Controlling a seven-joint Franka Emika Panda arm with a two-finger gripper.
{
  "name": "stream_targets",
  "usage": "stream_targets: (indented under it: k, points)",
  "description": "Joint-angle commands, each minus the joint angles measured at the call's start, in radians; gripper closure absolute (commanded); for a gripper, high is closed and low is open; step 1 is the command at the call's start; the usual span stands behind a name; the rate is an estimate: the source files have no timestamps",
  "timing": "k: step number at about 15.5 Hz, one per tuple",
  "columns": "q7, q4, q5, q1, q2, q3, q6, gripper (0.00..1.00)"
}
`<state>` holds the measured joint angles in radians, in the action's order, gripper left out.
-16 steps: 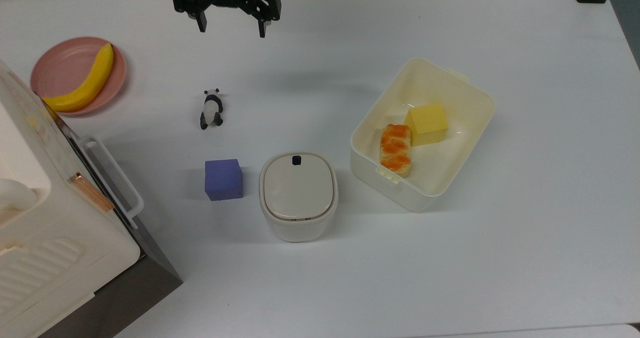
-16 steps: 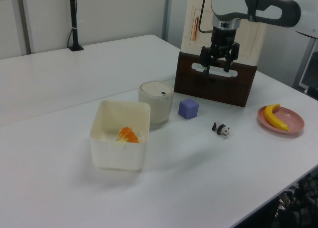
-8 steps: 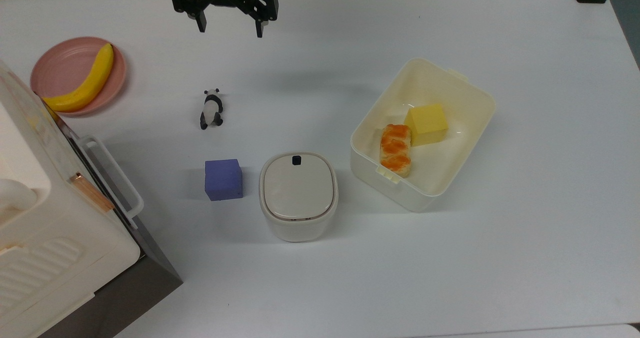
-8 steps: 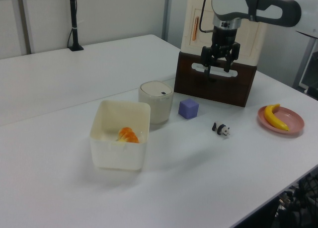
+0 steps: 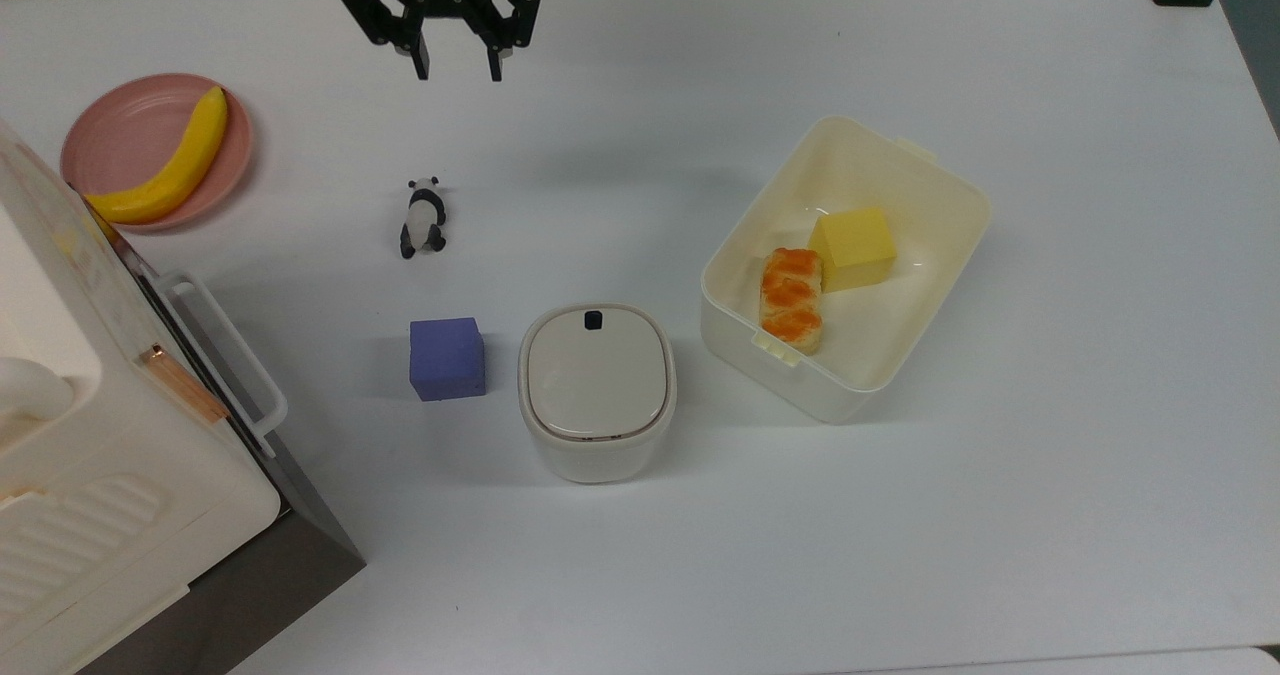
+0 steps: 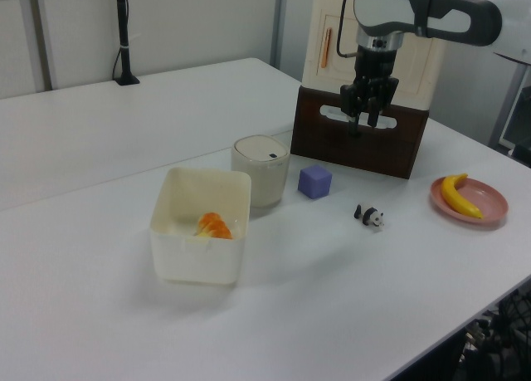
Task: Slide open the drawer
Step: 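Move the gripper toward the dark brown drawer front and lower it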
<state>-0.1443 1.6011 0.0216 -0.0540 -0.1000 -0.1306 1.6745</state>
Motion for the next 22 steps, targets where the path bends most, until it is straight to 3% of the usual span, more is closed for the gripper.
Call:
stream_targets:
  k: [1,4,8,13,19,22]
  points:
    - [-0.263,0.020,0.006,0.005,-0.041,-0.055,0.132,0.41]
    - [-0.463,0.019,0.035,0.005,-0.084,-0.112,0.296,0.41]
    - [-0.537,0.019,0.078,0.005,-0.150,-0.153,0.477,0.41]
    - [-0.496,0.011,0.084,0.031,-0.245,-0.170,0.649,0.41]
    - [-0.354,-0.095,0.083,0.060,-0.401,-0.170,0.679,0.41]
    - [-0.324,-0.098,0.084,0.057,-0.414,-0.170,0.724,0.42]
